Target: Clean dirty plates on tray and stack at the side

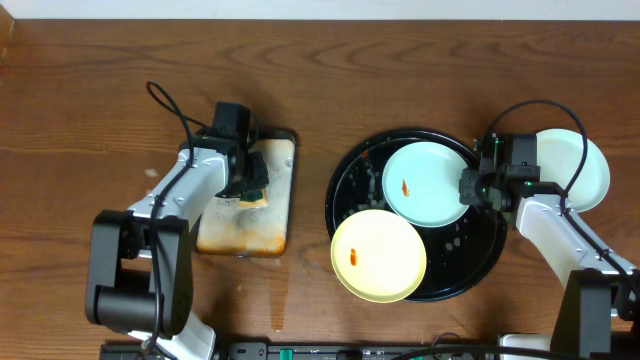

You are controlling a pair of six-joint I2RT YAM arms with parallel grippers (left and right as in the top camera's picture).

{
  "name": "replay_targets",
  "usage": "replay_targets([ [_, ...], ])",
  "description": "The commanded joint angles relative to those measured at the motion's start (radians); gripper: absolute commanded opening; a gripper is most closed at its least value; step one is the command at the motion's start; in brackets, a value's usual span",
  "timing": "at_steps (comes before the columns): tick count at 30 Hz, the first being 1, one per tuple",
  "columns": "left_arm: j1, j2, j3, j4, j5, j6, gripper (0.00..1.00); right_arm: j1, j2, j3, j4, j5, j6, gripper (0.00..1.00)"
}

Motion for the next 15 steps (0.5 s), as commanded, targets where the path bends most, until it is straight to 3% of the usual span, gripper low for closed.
replay_targets([
  [1,0.002,0.053,-0.023,0.008,-0.02,-0.001,0.21,0.008,0.0,0.007,0.009,-0.002,-0.025,0.33],
  [5,0.002,0.066,-0.023,0.01,-0.02,0.005,0.08,0.008,0.0,0.007,0.026,0.004,-0.038,0.34],
  [13,0.003,0.032,0.017,-0.067,0.048,0.017,0.08,0.008,0.014,0.006,0.034,-0.003,-0.092,0.32],
  [15,0.003,0.005,0.051,-0.112,0.048,0.029,0.07,0.008,0.034,0.005,0.035,-0.004,-0.092,0.28],
])
